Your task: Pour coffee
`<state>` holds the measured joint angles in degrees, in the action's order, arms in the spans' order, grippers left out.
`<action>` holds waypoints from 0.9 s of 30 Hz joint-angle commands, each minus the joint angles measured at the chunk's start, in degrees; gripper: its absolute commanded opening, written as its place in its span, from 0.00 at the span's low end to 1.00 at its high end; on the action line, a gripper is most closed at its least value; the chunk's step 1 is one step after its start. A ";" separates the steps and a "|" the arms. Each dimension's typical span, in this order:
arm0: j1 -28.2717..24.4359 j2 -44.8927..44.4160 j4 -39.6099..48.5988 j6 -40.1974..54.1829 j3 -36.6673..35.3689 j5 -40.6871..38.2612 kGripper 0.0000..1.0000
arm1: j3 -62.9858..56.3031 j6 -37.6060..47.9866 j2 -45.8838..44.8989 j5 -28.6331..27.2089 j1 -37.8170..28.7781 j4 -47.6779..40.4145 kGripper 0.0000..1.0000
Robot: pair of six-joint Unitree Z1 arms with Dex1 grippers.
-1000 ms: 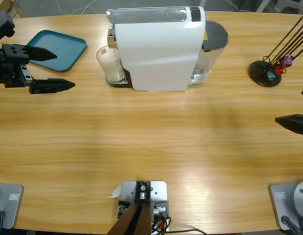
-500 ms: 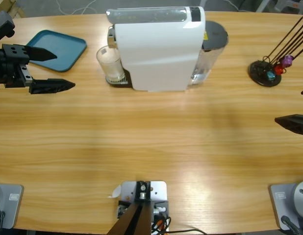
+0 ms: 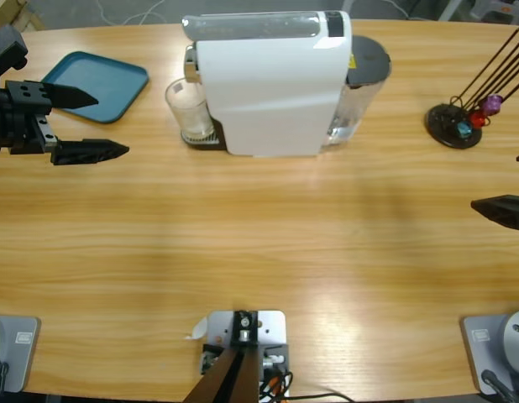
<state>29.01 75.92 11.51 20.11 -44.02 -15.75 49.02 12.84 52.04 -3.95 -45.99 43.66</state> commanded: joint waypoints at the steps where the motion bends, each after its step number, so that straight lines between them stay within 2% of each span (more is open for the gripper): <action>1: 0.00 -0.53 -0.61 0.28 2.00 0.04 1.00 | -1.12 0.78 0.96 -1.06 -0.42 0.64 1.00; 27: -0.09 -0.08 -0.73 0.37 2.36 0.55 1.00 | -1.04 0.78 1.26 -1.15 -0.43 0.64 1.00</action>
<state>29.01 75.64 11.48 20.12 -43.80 -15.67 49.02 12.84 52.05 -4.08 -45.99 43.66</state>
